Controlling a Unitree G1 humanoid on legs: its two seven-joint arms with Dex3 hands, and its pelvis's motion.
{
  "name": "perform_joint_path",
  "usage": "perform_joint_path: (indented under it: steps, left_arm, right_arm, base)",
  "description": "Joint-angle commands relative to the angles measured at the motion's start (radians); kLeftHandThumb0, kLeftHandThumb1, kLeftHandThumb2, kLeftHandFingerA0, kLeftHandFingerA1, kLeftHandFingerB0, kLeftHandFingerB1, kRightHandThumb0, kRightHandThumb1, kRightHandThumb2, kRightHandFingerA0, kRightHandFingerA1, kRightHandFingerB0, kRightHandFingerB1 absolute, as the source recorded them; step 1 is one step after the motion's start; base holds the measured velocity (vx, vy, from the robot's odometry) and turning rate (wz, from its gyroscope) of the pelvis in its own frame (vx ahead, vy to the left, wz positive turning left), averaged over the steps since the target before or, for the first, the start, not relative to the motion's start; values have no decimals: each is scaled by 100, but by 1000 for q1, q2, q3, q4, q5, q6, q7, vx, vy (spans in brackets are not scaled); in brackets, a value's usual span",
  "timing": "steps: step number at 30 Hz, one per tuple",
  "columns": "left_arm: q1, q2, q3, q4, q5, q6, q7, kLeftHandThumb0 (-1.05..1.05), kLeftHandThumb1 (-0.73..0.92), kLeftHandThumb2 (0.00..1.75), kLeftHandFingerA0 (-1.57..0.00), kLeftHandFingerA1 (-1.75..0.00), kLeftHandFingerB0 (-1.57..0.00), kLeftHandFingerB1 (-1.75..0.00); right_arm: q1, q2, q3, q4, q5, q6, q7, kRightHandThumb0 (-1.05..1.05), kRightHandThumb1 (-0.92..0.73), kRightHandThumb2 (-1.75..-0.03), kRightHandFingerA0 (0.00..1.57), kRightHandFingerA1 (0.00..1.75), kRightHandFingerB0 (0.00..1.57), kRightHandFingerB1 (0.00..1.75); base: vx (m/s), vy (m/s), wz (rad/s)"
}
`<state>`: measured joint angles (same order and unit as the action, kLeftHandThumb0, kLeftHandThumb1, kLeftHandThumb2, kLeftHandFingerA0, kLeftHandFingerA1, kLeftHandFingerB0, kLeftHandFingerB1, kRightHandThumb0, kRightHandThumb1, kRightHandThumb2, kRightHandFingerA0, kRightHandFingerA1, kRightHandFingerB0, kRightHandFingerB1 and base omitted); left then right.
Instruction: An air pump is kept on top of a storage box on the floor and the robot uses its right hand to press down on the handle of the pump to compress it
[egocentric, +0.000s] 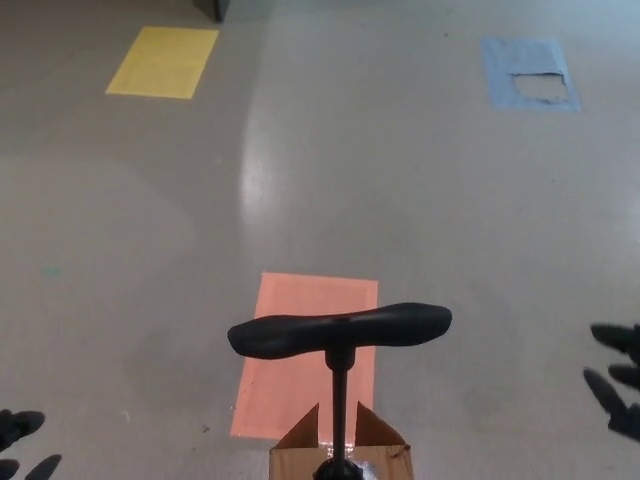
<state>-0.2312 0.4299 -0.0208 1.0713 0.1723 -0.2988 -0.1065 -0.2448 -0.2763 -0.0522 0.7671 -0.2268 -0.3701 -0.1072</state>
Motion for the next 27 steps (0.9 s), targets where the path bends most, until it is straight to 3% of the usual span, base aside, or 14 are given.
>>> perform_joint_path:
  steps: [1,4,5,6,7,8,11,12,13,16,17,18,19,27]
  left_arm:
    - [18,29,34,-58,-41,-87,-38,-57,84,65,-25,-33,-19,-30]
    - [22,34,42,-65,-48,-95,-38,-58,84,65,-26,-34,-19,-30]
    - [26,34,39,-71,-44,-95,-35,-57,84,65,-27,-34,-19,-30]
    - [29,35,37,-74,-41,-94,-34,-58,85,65,-26,-33,-18,-29]
    - [29,36,36,-76,-39,-92,-36,-58,85,65,-26,-33,-18,-29]
    - [22,36,38,-72,-42,-89,-38,-57,84,65,-26,-34,-18,-30]
    - [19,38,40,-67,-45,-86,-43,-58,84,65,-26,-34,-18,-30]
    - [21,38,40,-69,-46,-88,-50,-59,84,65,-26,-34,-17,-30]
    - [21,39,38,-69,-45,-88,-51,-59,84,64,-26,-34,-17,-29]
    - [23,37,33,-65,-37,-87,-46,-60,84,64,-26,-34,-17,-29]
    - [24,37,32,-64,-37,-88,-47,-61,84,65,-25,-34,-17,-30]
    - [24,37,33,-62,-38,-89,-49,-61,84,65,-25,-34,-17,-30]
    - [24,39,31,-59,-38,-84,-57,-59,84,65,-24,-33,-17,-30]
    - [17,44,23,-46,-28,-77,-60,-60,85,65,-23,-33,-17,-30]
  right_arm:
    - [127,27,-188,-671,84,-183,-148,-92,-75,-75,43,39,35,37]
    - [84,4,-199,-839,121,-134,-90,-91,-75,-73,39,38,32,35]
    - [72,-20,-205,-920,121,-93,-60,-86,-86,-66,32,35,27,33]
    - [55,-48,-206,-993,129,-58,-22,-84,-87,-67,23,30,16,28]
    - [40,-71,-203,-1042,139,-35,10,-84,-87,-67,23,30,16,28]
    - [-4,-96,-191,-1106,128,3,43,-37,-45,-105,0,48,0,48]
    - [-41,-112,-171,-1162,116,41,75,-37,-46,-106,0,48,0,49]
    - [-63,-127,-146,-1211,120,71,113,-76,-71,-108,5,41,4,32]
    - [-75,-128,-128,-1242,121,99,131,-89,-76,-84,12,28,9,25]
    - [-96,-125,-91,-1305,119,159,166,-89,-76,-85,11,26,7,23]
    - [-114,-125,-74,-1326,107,173,180,-80,-92,-68,9,25,6,24]
    - [-136,-125,-55,-1348,93,187,196,-80,-92,-68,9,25,6,24]
    - [-172,-111,-23,-1380,75,220,211,-88,-78,-109,10,23,10,21]
    - [-345,-97,98,-1450,84,393,324,-89,-82,-111,8,16,7,13]
  base:
    - [0,0,0]
    - [0,0,0]
    - [0,0,0]
    - [0,0,0]
    - [0,0,0]
    - [0,0,0]
    - [0,0,0]
    - [0,0,0]
    - [0,0,0]
    - [0,0,0]
    - [0,0,0]
    - [0,0,0]
    - [0,0,0]
    - [0,0,0]
